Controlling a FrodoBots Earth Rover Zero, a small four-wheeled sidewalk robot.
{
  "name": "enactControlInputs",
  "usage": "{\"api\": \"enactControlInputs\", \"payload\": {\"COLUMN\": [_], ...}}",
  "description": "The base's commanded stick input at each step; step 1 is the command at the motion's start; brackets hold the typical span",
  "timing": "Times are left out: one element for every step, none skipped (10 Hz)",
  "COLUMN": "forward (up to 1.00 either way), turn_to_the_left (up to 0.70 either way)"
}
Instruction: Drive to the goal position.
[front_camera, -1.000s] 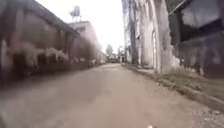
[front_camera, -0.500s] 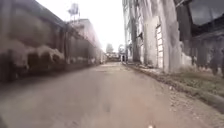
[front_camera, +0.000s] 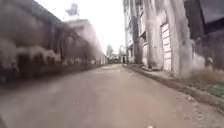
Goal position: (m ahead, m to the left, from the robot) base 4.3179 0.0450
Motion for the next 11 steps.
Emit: {"api": "enactControlInputs", "payload": {"forward": [1.00,1.00,1.00,1.00,1.00,1.00,1.00,1.00,1.00,1.00,1.00], "turn_to_the_left": [0.00,0.00,0.00,0.00,0.00,0.00,0.00,0.00,0.00,0.00,0.00]}}
